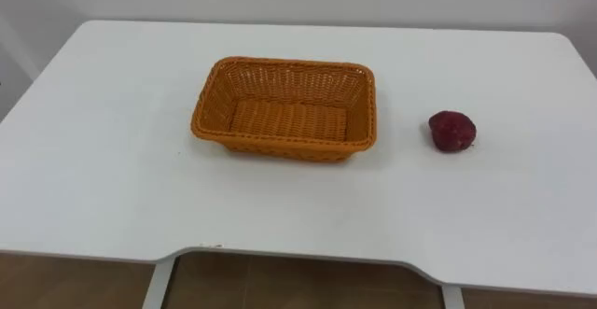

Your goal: Pick and place apple

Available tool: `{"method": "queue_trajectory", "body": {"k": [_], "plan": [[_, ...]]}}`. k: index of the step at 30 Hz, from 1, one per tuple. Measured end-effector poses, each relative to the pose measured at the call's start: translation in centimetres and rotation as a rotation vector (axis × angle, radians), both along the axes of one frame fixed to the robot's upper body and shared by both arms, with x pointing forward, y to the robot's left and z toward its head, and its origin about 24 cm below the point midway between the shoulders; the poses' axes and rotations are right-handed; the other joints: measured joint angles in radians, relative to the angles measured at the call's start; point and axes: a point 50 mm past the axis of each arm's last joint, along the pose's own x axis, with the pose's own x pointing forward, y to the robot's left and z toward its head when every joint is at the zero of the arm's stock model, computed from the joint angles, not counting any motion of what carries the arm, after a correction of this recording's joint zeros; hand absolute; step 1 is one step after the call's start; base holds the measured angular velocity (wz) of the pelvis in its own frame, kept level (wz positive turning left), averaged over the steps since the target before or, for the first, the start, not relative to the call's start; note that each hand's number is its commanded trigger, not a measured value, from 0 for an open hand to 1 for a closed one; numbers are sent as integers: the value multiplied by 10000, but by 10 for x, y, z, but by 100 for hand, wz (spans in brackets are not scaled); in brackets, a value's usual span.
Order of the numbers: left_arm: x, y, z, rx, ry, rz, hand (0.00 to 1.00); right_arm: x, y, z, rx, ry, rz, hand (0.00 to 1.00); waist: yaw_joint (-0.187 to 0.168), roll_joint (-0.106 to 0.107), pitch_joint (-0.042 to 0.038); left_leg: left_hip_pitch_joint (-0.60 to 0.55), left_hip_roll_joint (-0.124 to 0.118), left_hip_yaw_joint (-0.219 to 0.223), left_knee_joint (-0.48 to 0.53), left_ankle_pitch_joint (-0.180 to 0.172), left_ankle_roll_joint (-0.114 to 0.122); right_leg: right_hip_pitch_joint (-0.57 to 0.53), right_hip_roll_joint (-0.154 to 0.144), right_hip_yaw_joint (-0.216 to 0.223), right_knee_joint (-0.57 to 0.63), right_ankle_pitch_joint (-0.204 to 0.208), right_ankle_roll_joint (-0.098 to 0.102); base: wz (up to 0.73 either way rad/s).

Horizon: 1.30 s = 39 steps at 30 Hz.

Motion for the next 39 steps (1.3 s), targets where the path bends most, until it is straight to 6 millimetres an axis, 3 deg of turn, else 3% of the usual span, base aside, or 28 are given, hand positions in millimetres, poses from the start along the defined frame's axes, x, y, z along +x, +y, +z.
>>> {"method": "queue_trajectory", "body": {"k": [6, 12, 17, 21, 26, 29, 31, 35, 39], "plan": [[1, 0, 1, 93, -370, 541, 0, 2, 1, 0, 10, -271, -155, 0, -116, 45, 5, 4, -19, 12, -96, 12, 17, -53, -2, 23, -4, 0, 1, 0], [1, -2, 0, -43, -678, 1294, 0, 0, 2, -1, 347, -640, -1961, 0, -205, 3, 40, 14, -77, 152, -171, 59, 42, -156, -17, 149, -4, 13, 22, -6], [1, 3, 2, 45, -991, 1777, 0, -3, -11, 3, 487, -1962, -6852, 0, -352, -3, 12, 42, -70, 242, -219, 65, 53, -182, -16, 322, -9, 20, 35, -4], [-5, 13, 4, 355, -1052, 2381, 0, -2, -34, 12, 98, -3617, -11651, 0, -756, 13, 0, 142, -74, 246, -279, 72, 63, -110, -17, 343, -2, 20, 36, 0], [-13, 24, 8, 712, -1026, 2658, 0, 3, -66, 30, -687, -4918, -15371, 0, -1023, 67, -37, 123, -88, 303, -288, 73, 65, -152, -14, 412, 24, 22, 40, -3], [-19, 31, 11, 1090, -1087, 2877, 0, 17, -94, 54, -1762, -5869, -16227, 0, -1176, 72, -41, 70, -92, 390, -295, 85, 74, -291, -3, 570, 111, 21, 41, -11], [-22, 34, 12, 1310, -1019, 2853, 0, 35, -114, 81, -2927, -6863, -16221, 0, -1300, 26, -50, 36, -99, 399, -280, 102, 92, -350, -25, 588, 189, 17, 46, 0], [-18, 34, 13, 1336, -1105, 2732, 0, 62, -132, 126, -4515, -8129, -15893, 0, -1298, -154, -27, -121, -159, 369, -294, 225, 114, -503, -55, 615, 212, 24, 58, 4], [-20, 30, 11, 1252, -1016, 2564, 0, 89, -141, 188, -7627, -9965, -14392, 0, -1228, -245, -21, -261, -219, 330, -306, 313, 152, -680, -48, 834, 197, 52, 76, 0]]}}
